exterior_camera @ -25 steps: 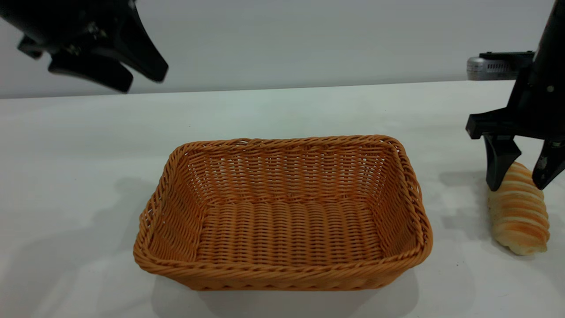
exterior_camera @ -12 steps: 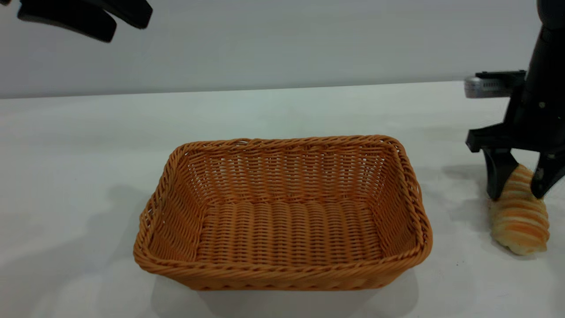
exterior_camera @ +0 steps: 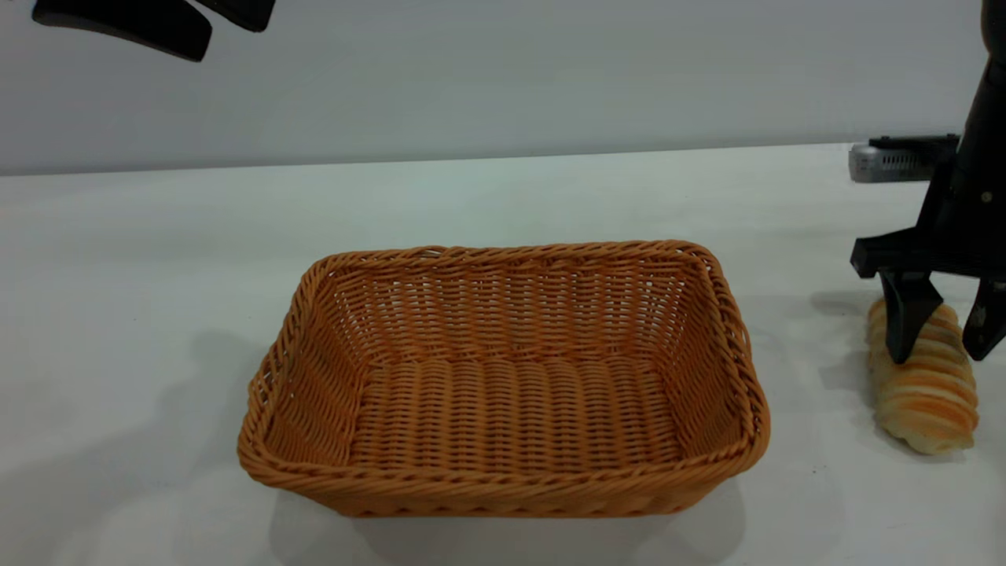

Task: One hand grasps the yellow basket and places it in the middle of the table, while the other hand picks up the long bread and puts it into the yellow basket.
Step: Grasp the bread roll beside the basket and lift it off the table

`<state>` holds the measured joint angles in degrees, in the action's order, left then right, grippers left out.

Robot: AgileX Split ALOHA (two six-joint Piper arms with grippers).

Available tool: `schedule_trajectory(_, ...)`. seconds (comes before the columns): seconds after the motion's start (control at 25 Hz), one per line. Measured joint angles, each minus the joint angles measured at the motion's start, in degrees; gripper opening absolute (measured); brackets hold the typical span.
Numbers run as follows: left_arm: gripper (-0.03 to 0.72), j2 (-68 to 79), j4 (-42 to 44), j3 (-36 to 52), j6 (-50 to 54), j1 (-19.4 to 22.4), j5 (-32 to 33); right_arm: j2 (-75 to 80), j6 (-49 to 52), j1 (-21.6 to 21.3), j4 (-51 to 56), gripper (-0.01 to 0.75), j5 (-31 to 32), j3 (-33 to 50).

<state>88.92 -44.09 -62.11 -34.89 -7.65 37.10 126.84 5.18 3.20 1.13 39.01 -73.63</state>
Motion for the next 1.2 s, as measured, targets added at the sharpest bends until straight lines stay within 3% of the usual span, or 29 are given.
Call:
schedule_trajectory(0.36,0.594,-0.02,-0.05,0.0,0.0,0.0,2.67,2.56,-0.26,-0.21,0.94,0.572,-0.98,-0.56)
schedule_trajectory(0.48,0.594,-0.02,-0.05,0.0,0.0,0.0,3.28,2.69,-0.33,-0.21,1.27,0.513,-1.12,-0.57)
schedule_trajectory(0.56,0.594,-0.02,-0.05,0.0,0.0,0.0,3.57,2.74,-0.38,-0.23,1.32,0.42,-1.12,-0.57)
schedule_trajectory(0.76,0.594,-0.02,-0.05,0.0,0.0,0.0,4.17,2.79,-1.04,-0.23,0.37,0.095,-1.4,-0.57)
schedule_trajectory(0.8,0.594,-0.02,-0.05,0.0,0.0,0.0,4.23,2.79,-1.28,-0.23,0.02,0.07,-1.4,-0.57)
schedule_trajectory(1.0,0.594,-0.02,-0.05,0.0,0.0,0.0,4.23,2.79,-1.53,-0.23,-1.13,0.063,-1.16,-0.62)
schedule_trajectory(1.2,0.594,-0.02,-0.05,0.0,0.0,0.0,4.23,3.25,-2.28,-0.23,-1.98,0.062,3.21,-3.26)
